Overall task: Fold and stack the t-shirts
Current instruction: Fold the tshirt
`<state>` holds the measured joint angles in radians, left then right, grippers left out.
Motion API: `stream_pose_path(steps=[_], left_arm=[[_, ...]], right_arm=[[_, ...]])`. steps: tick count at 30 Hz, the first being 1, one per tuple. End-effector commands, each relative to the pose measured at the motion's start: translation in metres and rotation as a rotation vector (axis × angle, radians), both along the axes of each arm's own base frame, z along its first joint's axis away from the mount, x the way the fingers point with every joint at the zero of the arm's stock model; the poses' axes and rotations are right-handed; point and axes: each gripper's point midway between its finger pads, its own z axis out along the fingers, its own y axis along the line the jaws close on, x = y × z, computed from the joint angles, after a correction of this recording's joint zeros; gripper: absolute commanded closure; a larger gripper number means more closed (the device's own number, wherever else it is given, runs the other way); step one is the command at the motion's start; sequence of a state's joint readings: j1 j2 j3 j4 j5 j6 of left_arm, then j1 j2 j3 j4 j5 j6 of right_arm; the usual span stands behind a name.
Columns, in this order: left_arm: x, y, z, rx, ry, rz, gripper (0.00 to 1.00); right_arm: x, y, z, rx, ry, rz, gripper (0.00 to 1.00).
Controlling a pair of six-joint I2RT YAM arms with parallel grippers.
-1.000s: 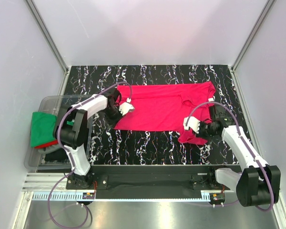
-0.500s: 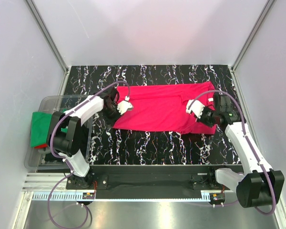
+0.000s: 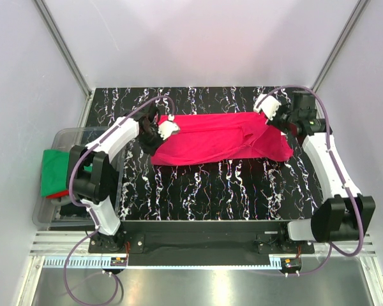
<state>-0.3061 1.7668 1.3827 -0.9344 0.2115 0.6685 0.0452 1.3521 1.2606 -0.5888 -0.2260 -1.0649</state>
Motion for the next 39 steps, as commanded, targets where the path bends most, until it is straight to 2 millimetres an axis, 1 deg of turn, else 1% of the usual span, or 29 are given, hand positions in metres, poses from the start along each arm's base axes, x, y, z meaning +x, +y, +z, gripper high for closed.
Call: stream_pose_path(steps=[1, 2, 3, 5, 6, 8, 9, 10, 11, 12, 14, 15, 16, 20, 21, 23, 24, 25, 27, 28, 29, 30, 32, 33, 34, 35, 36, 38, 39], left_arm=[[0.028, -0.001, 0.013, -0.006, -0.055, 0.013, 1.00], [0.031, 0.000, 0.009, -0.002, -0.044, 0.013, 1.00], [0.038, -0.001, 0.014, -0.008, -0.060, 0.015, 1.00], [0.047, 0.000, 0.008, -0.003, -0.053, 0.019, 1.00], [0.055, -0.001, 0.013, -0.005, -0.071, 0.023, 1.00], [0.064, 0.000, 0.007, -0.001, -0.063, 0.031, 1.00], [0.074, -0.001, 0.014, -0.006, -0.087, 0.033, 1.00], [0.080, 0.000, 0.013, -0.004, -0.090, 0.040, 1.00], [0.084, 0.000, 0.007, 0.000, -0.077, 0.047, 1.00], [0.093, -0.001, 0.012, -0.004, -0.095, 0.050, 1.00], [0.100, 0.002, 0.005, 0.004, -0.085, 0.061, 1.00], [0.107, 0.003, 0.009, 0.000, -0.099, 0.068, 1.00], [0.111, 0.004, 0.005, 0.004, -0.092, 0.075, 1.00], [0.129, 0.007, 0.007, -0.002, -0.116, 0.106, 1.00], [0.136, 0.007, 0.012, -0.007, -0.134, 0.115, 1.00], [0.143, 0.010, 0.009, -0.008, -0.135, 0.133, 1.00], [0.149, 0.009, 0.013, -0.013, -0.148, 0.139, 1.00], [0.151, 0.009, 0.013, -0.011, -0.152, 0.142, 1.00], [0.158, 0.009, 0.010, -0.011, -0.156, 0.145, 1.00], [0.159, 0.008, 0.010, -0.011, -0.155, 0.149, 1.00], [0.161, 0.009, 0.005, -0.007, -0.150, 0.154, 1.00], [0.165, 0.008, 0.005, -0.009, -0.155, 0.157, 1.00], [0.167, 0.009, -0.003, 0.001, -0.144, 0.164, 1.00], [0.169, 0.010, -0.003, 0.008, -0.148, 0.171, 0.99], [0.170, 0.014, -0.010, 0.030, -0.141, 0.185, 0.93], [0.172, 0.015, -0.008, 0.035, -0.146, 0.214, 0.81], [0.171, 0.017, -0.006, 0.039, -0.148, 0.233, 0.80], [0.174, 0.014, 0.028, -0.028, -0.216, 0.282, 0.79], [0.168, 0.016, 0.031, -0.036, -0.220, 0.301, 0.73]], right_arm=[[0.033, -0.009, 0.023, -0.010, -0.087, -0.034, 1.00], [0.041, -0.010, 0.029, -0.012, -0.110, -0.040, 1.00], [0.049, -0.011, 0.023, -0.012, -0.096, -0.041, 1.00], [0.062, -0.012, 0.028, -0.016, -0.117, -0.045, 1.00], [0.071, -0.011, 0.018, -0.017, -0.096, -0.043, 1.00], [0.083, -0.010, 0.021, -0.013, -0.109, -0.042, 1.00], [0.091, -0.010, 0.010, -0.014, -0.086, -0.043, 1.00], [0.097, -0.009, 0.015, -0.009, -0.099, -0.041, 1.00], [0.101, -0.008, 0.012, -0.007, -0.094, -0.038, 1.00], [0.108, -0.009, 0.003, -0.007, -0.075, -0.040, 1.00], [0.118, -0.007, 0.005, -0.008, -0.085, -0.033, 1.00], [0.123, -0.007, -0.004, -0.010, -0.068, -0.032, 1.00], [0.128, -0.007, -0.002, -0.016, -0.076, -0.025, 1.00], [0.144, -0.006, -0.013, -0.030, -0.065, -0.013, 1.00], [0.149, -0.006, -0.023, -0.031, -0.047, -0.011, 1.00], [0.159, -0.007, -0.020, -0.036, -0.061, -0.016, 1.00], [0.164, -0.008, -0.030, -0.037, -0.044, -0.018, 1.00], [0.169, -0.007, -0.026, -0.039, -0.058, -0.018, 1.00], [0.177, -0.008, -0.039, -0.040, -0.039, -0.019, 1.00], [0.183, -0.009, -0.035, -0.042, -0.052, -0.025, 1.00], [0.187, -0.009, -0.037, -0.043, -0.050, -0.026, 1.00], [0.191, -0.008, -0.049, -0.043, -0.032, -0.026, 1.00], [0.201, -0.011, -0.051, -0.044, -0.038, -0.039, 0.99], [0.206, -0.012, -0.066, -0.039, -0.017, -0.053, 0.94], [0.214, -0.017, -0.060, -0.044, -0.036, -0.099, 0.84], [0.220, -0.019, -0.065, -0.047, -0.037, -0.129, 0.66], [0.223, -0.023, -0.056, -0.038, -0.055, -0.169, 0.63], [0.224, -0.031, -0.029, 0.028, -0.099, -0.259, 0.59], [0.217, -0.033, -0.004, 0.056, -0.135, -0.272, 0.58]])
